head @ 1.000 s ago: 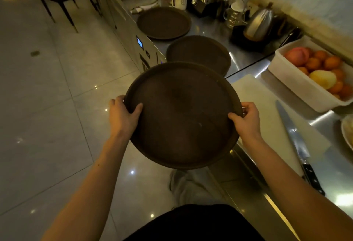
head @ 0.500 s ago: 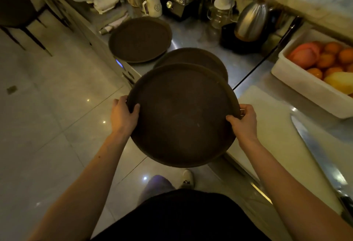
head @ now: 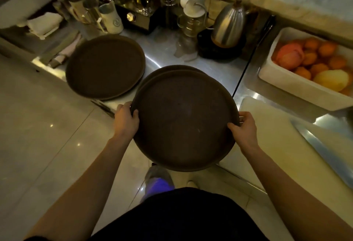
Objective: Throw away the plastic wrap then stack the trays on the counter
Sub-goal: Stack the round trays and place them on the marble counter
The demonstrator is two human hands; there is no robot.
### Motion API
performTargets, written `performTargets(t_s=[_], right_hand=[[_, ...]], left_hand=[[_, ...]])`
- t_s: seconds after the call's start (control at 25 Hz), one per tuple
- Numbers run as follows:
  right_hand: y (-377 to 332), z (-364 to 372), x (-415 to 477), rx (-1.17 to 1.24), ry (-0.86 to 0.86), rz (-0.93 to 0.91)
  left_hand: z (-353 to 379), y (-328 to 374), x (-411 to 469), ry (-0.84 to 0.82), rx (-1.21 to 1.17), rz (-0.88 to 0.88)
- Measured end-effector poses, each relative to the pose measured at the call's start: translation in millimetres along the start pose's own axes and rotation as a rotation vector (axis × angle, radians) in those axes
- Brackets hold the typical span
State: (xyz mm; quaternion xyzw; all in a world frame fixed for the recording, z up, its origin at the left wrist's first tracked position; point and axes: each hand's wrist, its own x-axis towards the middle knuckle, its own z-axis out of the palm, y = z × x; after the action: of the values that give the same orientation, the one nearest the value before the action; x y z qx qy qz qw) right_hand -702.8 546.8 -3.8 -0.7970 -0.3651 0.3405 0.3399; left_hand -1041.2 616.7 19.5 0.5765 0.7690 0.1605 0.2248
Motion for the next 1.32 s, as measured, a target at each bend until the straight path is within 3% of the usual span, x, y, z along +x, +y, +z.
performTargets(t_s=[0.28,0.48,1.32], right_hand=[[-26,52,8,-0.118,0.053,0.123],[-35,72,17,-0.266,0.030,0.178],[-23,71,27,-0.413,0.025,0.232]], left_hand=[[-9,-9,109,-0.230,0.102,0.210],[-3,-16,147,-0.345,0.143,0.229],[20,-6,152,-0.405,0.182,0.181]])
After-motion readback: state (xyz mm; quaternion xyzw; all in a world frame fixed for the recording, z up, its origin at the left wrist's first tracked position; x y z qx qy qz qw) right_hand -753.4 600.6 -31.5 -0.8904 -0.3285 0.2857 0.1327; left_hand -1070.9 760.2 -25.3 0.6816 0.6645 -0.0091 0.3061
